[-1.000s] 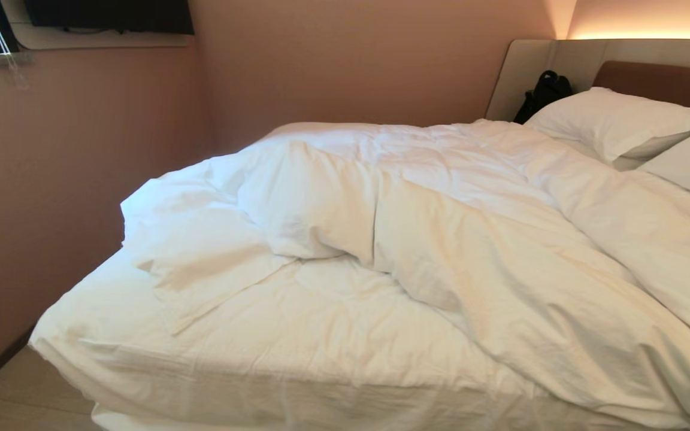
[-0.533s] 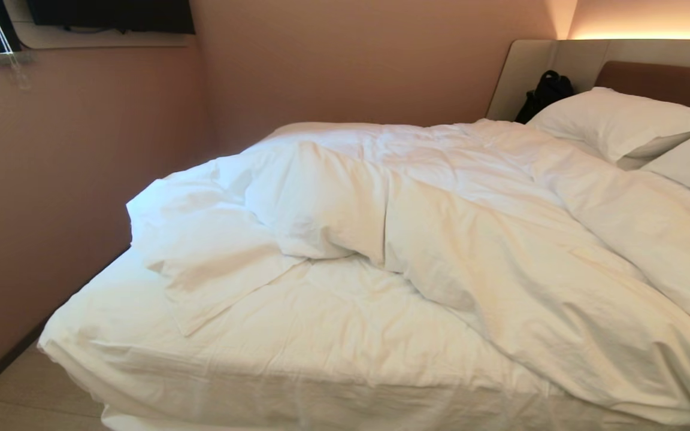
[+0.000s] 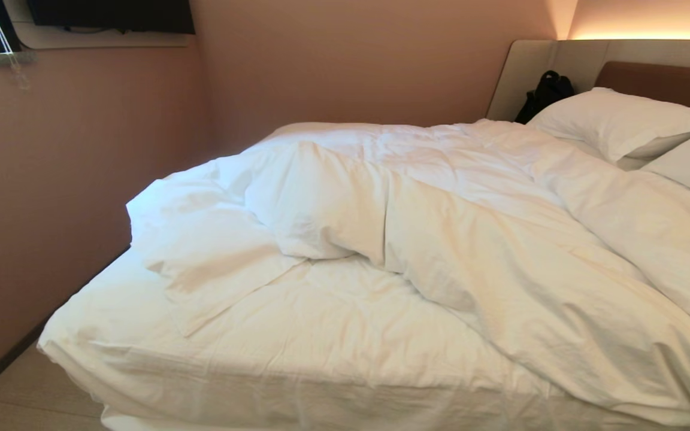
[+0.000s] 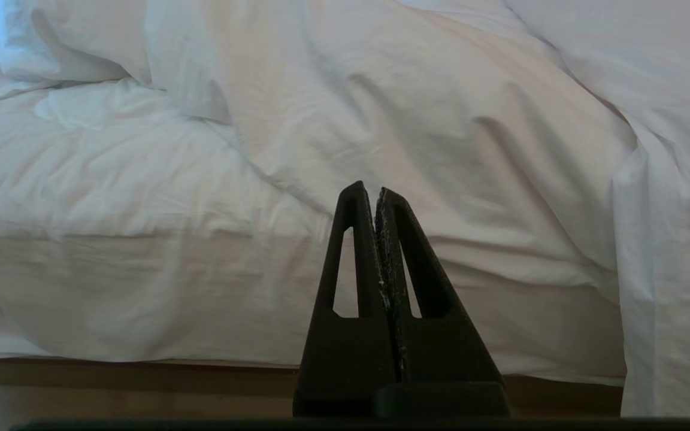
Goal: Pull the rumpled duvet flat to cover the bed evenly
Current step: Flatten the corners of the folded blanket
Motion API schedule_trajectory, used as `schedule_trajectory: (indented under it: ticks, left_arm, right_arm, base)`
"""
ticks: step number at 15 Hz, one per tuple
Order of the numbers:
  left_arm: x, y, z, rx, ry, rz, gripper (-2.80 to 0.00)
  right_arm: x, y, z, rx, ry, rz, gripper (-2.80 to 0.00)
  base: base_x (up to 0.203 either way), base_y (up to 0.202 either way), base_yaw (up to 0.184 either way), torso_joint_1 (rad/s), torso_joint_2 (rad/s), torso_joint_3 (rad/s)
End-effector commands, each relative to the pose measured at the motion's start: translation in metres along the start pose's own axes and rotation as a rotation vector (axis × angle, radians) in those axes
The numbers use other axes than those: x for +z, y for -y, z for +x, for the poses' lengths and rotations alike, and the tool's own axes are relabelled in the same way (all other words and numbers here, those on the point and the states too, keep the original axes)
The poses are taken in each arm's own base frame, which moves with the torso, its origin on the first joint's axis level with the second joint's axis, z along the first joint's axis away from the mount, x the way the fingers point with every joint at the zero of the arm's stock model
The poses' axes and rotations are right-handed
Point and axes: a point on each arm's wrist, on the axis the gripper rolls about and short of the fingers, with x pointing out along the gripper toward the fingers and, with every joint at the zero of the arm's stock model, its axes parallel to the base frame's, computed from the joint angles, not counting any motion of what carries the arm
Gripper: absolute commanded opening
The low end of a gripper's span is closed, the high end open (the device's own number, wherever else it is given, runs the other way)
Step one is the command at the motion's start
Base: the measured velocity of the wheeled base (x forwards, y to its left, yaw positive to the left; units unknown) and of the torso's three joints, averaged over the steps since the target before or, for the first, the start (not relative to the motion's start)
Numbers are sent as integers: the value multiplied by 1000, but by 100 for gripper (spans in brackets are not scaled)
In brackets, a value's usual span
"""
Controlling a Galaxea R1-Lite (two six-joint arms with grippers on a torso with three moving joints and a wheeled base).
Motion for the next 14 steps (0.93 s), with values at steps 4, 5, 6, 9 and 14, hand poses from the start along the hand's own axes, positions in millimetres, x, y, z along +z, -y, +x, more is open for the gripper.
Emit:
schedule_trajectory:
  ticks: [4, 5, 6, 9, 14]
  left_arm:
    - [0, 0, 0, 0, 0, -1, -280]
    - [0, 0, 0, 1, 0, -1, -280]
    - [0, 0, 0, 1, 0, -1, -280]
    - [0, 0, 0, 1, 0, -1, -280]
    - [0, 0, 0, 0, 0, -1, -280]
  right_arm:
    - [0, 0, 0, 1, 2, -8, -280]
    - [0, 0, 0, 0, 2, -9, -280]
    - [0, 0, 0, 0, 0, -9, -280]
    - [10, -1, -3, 19, -15, -92, -280]
    - [76, -5, 21, 137, -134, -114, -280]
  base:
    - [0, 0, 0, 0, 0, 0]
    - [0, 0, 0, 0, 0, 0]
    - [0, 0, 0, 0, 0, 0]
    - [0, 0, 0, 0, 0, 0]
    - [0, 0, 0, 0, 0, 0]
